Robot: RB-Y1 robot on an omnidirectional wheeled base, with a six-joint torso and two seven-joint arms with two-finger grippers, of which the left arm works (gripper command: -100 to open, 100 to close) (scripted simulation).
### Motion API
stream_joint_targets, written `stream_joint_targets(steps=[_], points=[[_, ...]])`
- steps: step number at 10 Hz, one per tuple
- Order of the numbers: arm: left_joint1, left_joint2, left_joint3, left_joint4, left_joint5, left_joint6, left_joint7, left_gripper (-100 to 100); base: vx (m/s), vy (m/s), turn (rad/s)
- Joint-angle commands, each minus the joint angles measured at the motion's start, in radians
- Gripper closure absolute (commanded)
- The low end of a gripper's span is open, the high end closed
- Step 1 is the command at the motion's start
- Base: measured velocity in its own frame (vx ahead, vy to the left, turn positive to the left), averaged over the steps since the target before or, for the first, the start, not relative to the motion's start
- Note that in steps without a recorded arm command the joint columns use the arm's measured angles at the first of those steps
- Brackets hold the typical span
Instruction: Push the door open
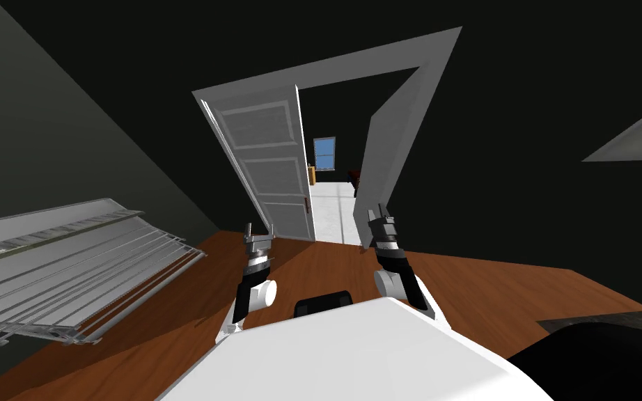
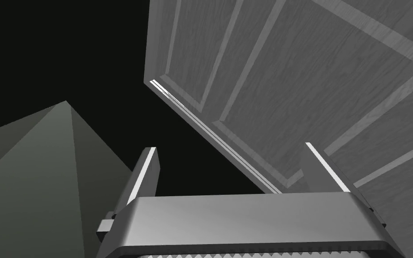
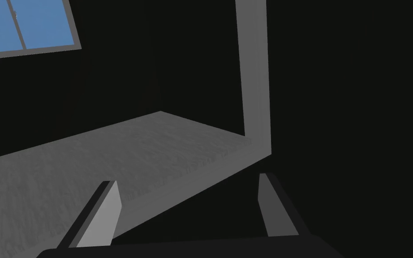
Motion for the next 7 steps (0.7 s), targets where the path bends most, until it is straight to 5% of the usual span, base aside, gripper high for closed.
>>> stream_joint_targets(steps=[1,7], points=[[-0.020,0.006,-0.005,0.050,0.020,-0.011,0.037,-100,0.087,0.043,-0.117],[-0.088,0.019,-0.027,0.218,0.082,-0.050,0.148,-100,0.077,0.033,-0.111]])
